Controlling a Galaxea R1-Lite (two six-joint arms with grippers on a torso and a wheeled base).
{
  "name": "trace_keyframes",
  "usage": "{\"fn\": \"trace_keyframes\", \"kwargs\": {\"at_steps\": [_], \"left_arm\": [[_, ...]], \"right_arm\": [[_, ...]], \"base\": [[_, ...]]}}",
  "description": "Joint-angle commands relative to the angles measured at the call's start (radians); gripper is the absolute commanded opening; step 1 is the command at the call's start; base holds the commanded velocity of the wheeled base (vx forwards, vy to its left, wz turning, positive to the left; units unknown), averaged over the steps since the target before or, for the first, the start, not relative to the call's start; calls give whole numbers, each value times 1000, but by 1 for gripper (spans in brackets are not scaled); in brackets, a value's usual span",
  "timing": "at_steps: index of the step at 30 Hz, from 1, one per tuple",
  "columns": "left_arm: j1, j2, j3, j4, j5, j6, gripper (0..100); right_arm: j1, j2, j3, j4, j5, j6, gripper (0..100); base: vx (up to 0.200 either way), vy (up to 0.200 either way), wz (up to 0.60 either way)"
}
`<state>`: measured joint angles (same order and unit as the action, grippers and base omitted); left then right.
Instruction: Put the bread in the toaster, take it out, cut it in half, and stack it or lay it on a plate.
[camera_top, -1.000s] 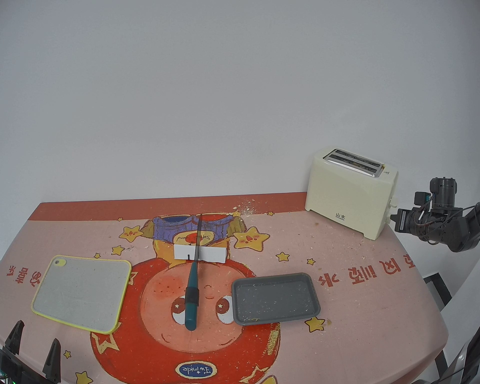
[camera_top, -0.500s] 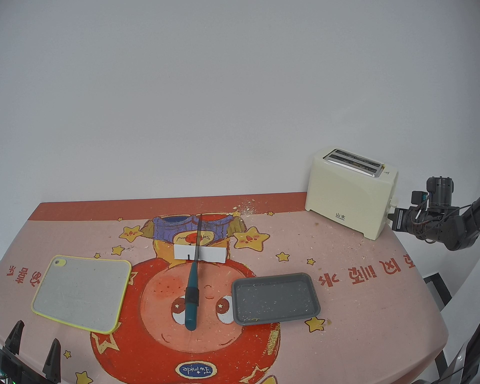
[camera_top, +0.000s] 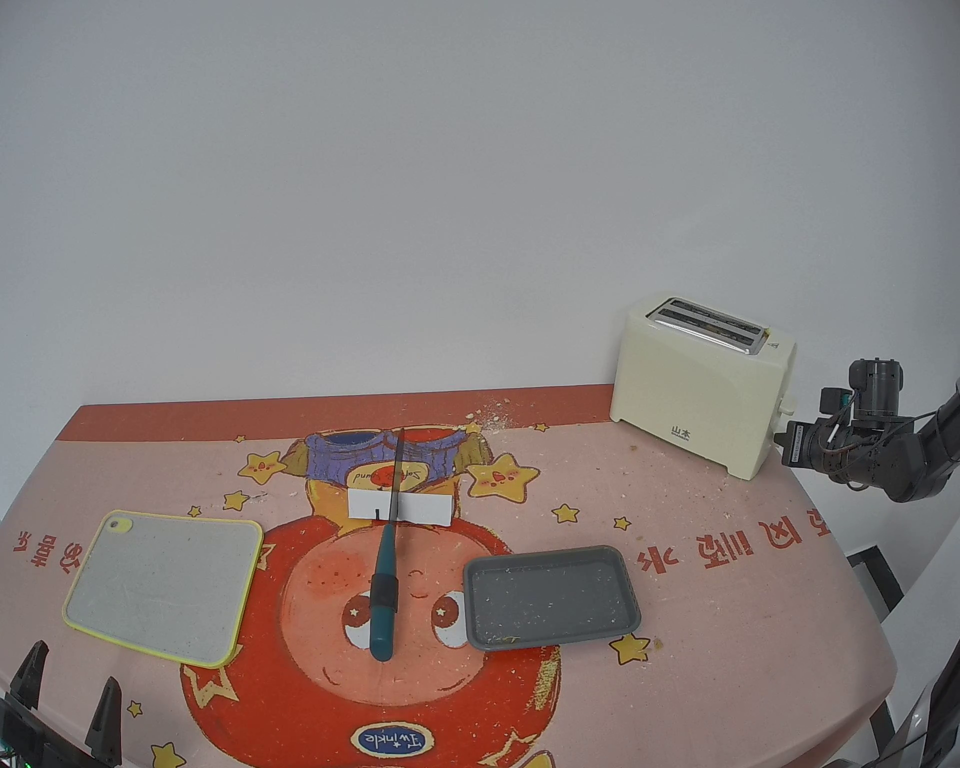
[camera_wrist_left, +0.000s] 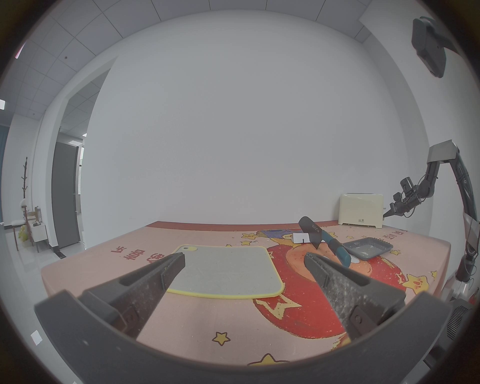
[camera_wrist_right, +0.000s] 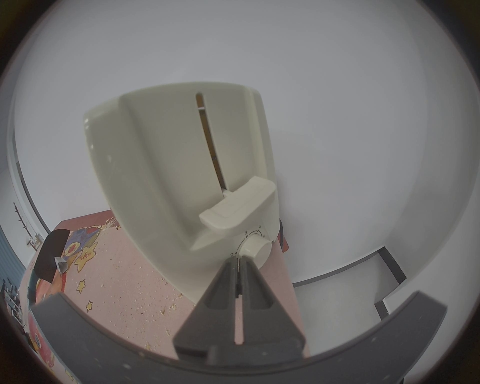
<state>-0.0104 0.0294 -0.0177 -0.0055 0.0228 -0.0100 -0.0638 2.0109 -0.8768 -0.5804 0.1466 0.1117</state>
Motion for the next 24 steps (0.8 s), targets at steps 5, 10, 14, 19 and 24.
{"fn": "trace_keyframes", "kwargs": {"at_steps": [5,10,14,19,24], "left_arm": [[0,1,18,-1,0,-1,100],[0,0,18,-1,0,-1,100],[0,0,18,-1,0,-1,100],[0,0,18,-1,0,-1,100],[0,0,18,-1,0,-1,100]], "right_arm": [[1,12,-14,1,1,0,0],[-1,16,-13,1,1,-1,0],[1,20,-10,1,1,0,0],[1,22,-7,1,1,0,0],[1,28,-7,1,1,0,0]], "base": [[0,0,0],[0,0,0],[0,0,0],[0,0,0],[0,0,0]]}}
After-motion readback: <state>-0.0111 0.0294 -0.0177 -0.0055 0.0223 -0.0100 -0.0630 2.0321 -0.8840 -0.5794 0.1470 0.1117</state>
